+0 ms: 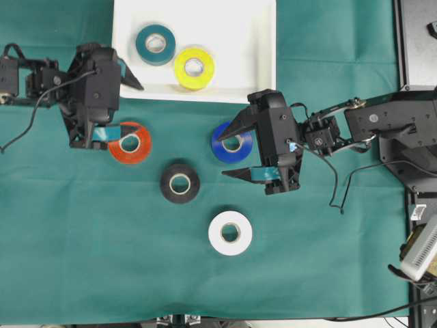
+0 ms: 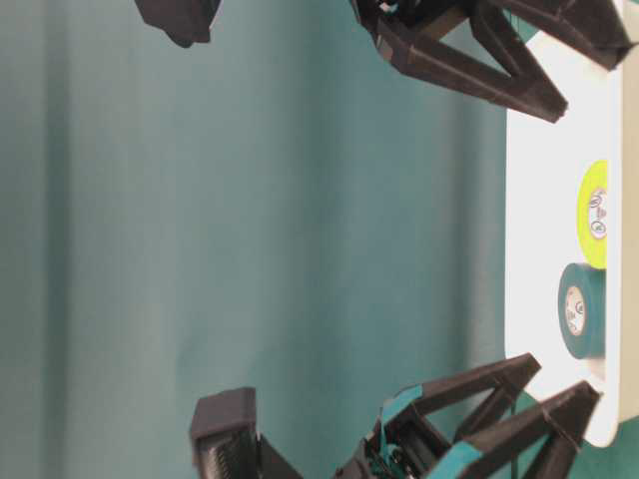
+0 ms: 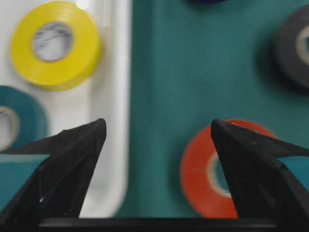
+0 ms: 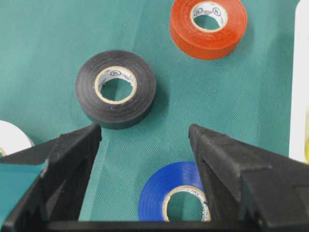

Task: Put the tape alternately from left to right into the white case.
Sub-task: 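Move the left gripper back over the red tape roll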

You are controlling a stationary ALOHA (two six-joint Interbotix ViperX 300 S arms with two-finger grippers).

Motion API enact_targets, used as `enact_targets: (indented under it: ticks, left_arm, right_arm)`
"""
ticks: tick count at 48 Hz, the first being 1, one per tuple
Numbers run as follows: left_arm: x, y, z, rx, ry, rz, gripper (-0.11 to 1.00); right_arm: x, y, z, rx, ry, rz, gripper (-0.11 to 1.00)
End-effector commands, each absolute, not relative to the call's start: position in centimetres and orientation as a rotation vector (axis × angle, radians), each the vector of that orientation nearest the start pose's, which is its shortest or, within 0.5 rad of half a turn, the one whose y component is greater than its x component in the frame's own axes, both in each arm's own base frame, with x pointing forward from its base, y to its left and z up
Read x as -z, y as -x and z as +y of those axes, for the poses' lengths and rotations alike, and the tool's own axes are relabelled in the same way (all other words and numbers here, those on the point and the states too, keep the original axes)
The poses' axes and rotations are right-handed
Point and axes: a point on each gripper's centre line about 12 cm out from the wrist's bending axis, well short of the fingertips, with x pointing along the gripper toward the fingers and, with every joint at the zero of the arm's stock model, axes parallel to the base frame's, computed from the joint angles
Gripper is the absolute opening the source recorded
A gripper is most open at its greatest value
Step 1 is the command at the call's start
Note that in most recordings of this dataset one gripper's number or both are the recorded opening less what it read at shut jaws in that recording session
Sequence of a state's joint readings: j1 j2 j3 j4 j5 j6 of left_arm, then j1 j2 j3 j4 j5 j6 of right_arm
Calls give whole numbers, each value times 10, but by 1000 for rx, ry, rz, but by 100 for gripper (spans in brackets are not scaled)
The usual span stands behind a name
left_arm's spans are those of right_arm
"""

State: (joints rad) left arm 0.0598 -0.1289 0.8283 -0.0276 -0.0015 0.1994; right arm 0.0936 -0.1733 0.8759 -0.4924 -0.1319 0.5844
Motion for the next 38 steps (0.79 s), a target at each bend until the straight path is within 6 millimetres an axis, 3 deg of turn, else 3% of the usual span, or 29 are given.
enact_targets:
  ticks: [1, 15, 38]
  left_arm:
    - [-174, -341, 10, 21, -136, 664, 65]
    - [-167, -336, -13, 67, -99, 681, 65]
    - [-164, -336, -12, 66, -98, 685, 64]
  right_arm:
    - [-185, -335, 40, -132, -87, 554, 81]
    - [-187, -336, 40, -133, -87, 549, 81]
    - [-187, -346, 43, -144, -98, 532, 81]
